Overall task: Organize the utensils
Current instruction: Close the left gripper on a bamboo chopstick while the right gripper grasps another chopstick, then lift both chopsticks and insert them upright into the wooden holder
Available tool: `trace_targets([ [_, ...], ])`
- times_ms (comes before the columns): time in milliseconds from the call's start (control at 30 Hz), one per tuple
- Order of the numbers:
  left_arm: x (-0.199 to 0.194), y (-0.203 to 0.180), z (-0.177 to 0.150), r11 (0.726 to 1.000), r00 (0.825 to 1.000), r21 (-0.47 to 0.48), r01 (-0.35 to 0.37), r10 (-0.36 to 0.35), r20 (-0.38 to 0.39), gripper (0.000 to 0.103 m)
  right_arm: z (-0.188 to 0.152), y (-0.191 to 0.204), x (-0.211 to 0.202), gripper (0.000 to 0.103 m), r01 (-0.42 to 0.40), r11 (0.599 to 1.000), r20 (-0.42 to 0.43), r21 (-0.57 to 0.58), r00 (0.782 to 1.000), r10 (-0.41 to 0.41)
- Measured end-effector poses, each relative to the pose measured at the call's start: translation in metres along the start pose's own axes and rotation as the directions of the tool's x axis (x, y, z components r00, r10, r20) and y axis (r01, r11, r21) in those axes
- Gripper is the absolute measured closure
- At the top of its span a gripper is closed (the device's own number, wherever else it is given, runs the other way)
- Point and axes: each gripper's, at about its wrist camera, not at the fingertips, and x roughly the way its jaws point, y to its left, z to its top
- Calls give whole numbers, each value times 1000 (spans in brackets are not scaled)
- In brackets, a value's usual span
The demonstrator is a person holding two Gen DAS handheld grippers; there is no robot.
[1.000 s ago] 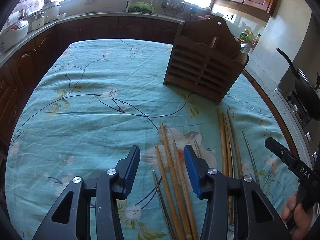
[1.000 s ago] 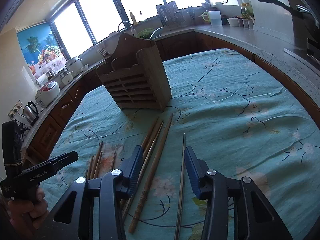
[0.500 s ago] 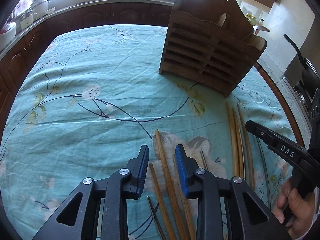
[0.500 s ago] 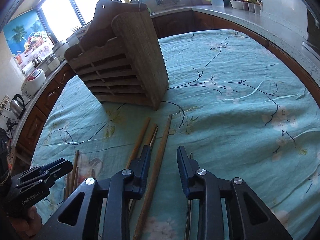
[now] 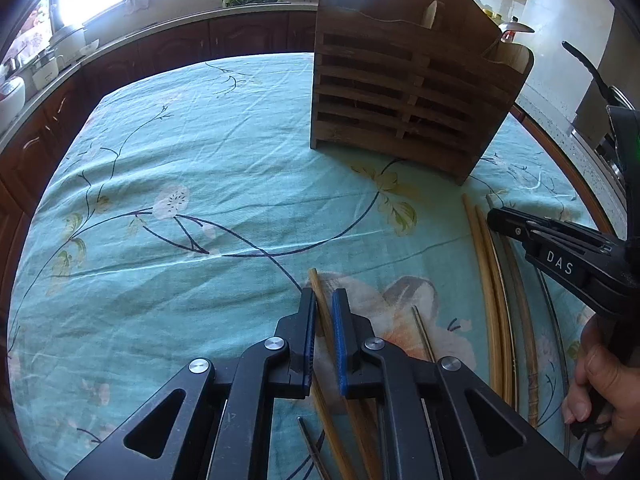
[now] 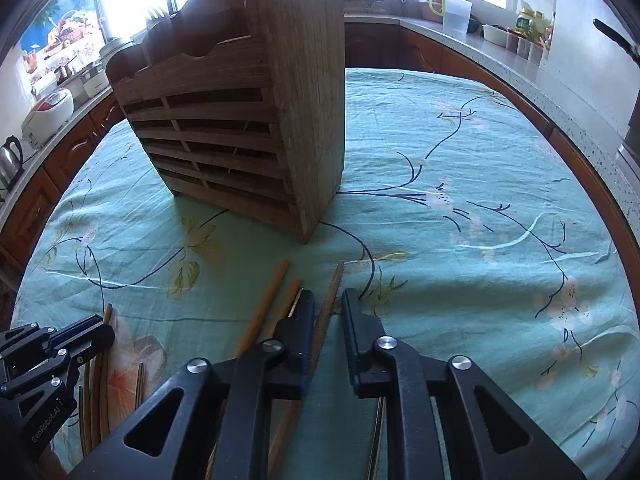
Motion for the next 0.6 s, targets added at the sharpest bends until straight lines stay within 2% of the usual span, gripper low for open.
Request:
trace_targets([
  [133,-8,7,0,998,999,-41,42,-41,9,97,-3,-10,-10,97,-89,993,11,72,996,88],
  [300,-41,14,-2,994,994,-61,91,-87,68,98,-8,-10,-43,98,-149,984,73,93,987,142],
  [600,-122,20,-12,987,967,-35,156,-146,210,98,-7,-4,-117,98,-249,966,207,74,951,229],
])
